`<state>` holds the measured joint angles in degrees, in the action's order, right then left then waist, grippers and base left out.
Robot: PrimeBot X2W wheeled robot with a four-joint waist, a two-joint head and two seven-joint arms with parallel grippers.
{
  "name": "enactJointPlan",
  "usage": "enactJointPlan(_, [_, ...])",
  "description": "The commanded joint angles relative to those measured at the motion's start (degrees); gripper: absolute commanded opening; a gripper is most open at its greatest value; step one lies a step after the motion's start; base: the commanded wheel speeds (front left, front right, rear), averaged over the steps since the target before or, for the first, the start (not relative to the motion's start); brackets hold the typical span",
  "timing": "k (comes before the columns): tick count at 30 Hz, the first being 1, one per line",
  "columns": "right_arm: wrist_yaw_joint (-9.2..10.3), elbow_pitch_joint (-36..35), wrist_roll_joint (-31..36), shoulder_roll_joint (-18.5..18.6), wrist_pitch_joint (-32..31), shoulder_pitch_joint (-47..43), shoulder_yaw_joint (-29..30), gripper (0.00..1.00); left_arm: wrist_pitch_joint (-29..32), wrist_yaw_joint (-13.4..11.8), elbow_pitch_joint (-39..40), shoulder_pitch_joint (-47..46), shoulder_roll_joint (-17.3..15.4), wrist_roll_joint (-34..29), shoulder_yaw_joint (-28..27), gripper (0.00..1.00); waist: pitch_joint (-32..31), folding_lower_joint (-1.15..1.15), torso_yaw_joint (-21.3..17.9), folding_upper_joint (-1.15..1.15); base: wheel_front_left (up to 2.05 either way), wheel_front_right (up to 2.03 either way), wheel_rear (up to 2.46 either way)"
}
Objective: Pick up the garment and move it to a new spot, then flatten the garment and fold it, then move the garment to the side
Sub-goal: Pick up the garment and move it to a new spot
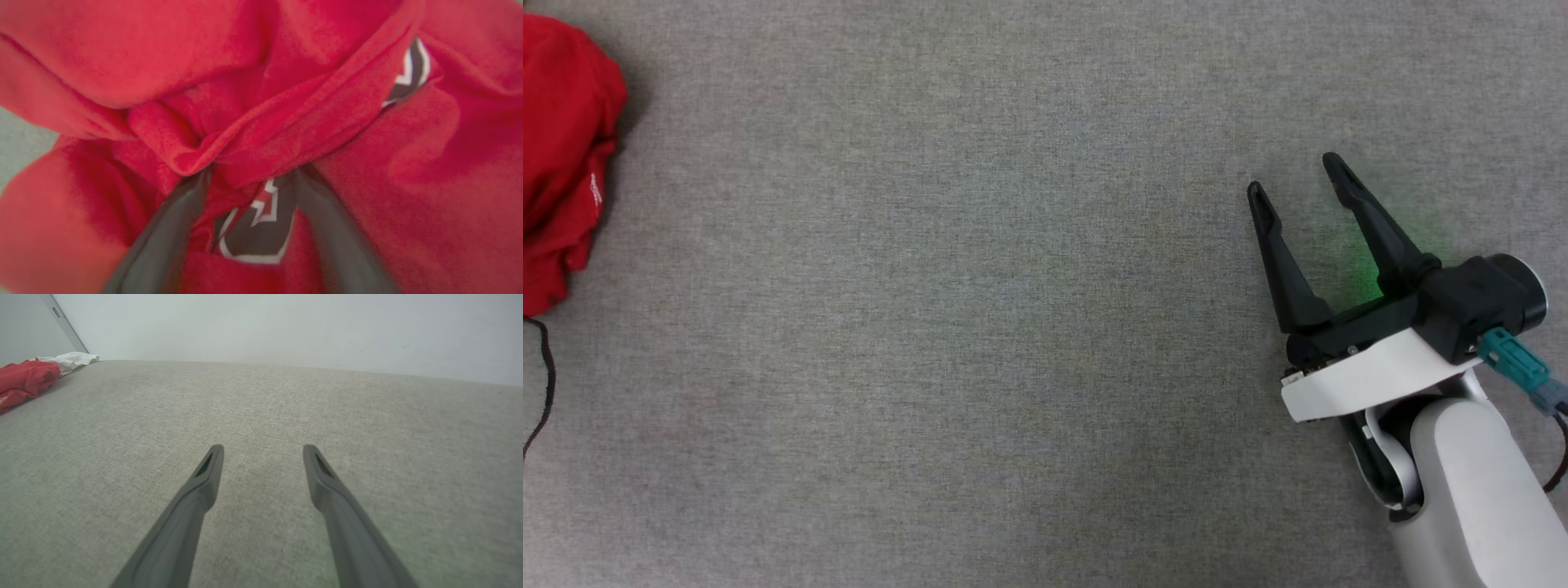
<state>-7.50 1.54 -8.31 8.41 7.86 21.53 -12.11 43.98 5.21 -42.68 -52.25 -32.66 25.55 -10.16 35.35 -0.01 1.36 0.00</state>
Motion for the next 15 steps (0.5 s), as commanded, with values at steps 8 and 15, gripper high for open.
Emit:
enactJointPlan(8, [0.02, 1.1, -0.2, 0.7, 0.0, 0.8, -0.2, 1.00, -6.8, -2.5, 1.7, 3.8, 2.6, -2.5, 1.8, 0.00, -3.0, 0.01, 1.5, 0.00, 0.00, 0.00, 0.00])
enactJointPlan(15, [0.02, 2.5, 0.5, 0.0, -0.2, -1.9, 0.5, 1.00, -19.9, -3.1, 5.0, 0.9, 2.7, -6.3, 4.0, 0.00, -9.8, 0.01, 2.7, 0.00, 0.00, 0.00, 0.00])
